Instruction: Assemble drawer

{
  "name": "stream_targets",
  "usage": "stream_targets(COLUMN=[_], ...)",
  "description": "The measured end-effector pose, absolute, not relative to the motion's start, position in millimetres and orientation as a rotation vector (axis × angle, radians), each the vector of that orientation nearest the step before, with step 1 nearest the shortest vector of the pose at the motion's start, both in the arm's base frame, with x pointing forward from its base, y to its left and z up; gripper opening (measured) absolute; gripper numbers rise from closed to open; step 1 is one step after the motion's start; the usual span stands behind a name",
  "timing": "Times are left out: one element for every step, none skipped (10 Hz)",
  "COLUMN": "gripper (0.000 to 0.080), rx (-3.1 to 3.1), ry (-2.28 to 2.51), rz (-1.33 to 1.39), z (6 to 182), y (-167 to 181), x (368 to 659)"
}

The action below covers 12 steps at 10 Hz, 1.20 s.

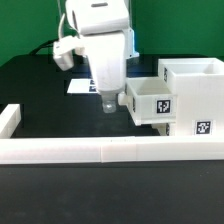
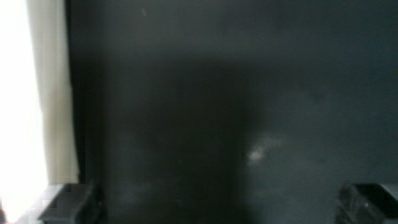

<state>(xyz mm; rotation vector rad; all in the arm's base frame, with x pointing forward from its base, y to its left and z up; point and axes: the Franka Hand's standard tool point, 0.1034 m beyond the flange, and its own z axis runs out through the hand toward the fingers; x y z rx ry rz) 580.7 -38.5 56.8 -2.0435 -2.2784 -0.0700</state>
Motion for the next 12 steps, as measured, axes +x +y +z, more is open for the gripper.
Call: stream_targets(gripper=[0.0649, 0.0649, 0.0649, 0.0649, 0.0649, 0.0649, 0.0649, 0.0649, 0.0649, 0.0649, 0.0649, 0.0649], rx=[-2.034, -2.024, -2.039, -2.049, -2.052, -2.052, -2.052, -2.052, -2.05, -2.052, -2.053, -2.061], ry=[-2.28, -2.286, -2.273, -2.264, -2.26, -2.26, -2.26, -2.26, -2.261, -2.265, -2.265, -2.259], rz=[-0.07, -0.073, -0.072, -0.067, -0.065, -0.065, -0.065, -0.065, -0.071, -0.08, -0.085, -0.084], z=[55.7, 56.2, 57.4, 58.2, 57.2, 57.2, 57.2, 57.2, 55.8, 55.0, 55.6, 56.0], y=[-30.1, -22.7, -16.7, -16.4, -18.5, -18.3, -18.3, -18.3, -15.4, -16.2, -15.1, -14.3], x=[579.1, 579.7, 581.0, 581.6, 580.8, 580.8, 580.7, 580.7, 580.0, 580.3, 581.0, 581.2])
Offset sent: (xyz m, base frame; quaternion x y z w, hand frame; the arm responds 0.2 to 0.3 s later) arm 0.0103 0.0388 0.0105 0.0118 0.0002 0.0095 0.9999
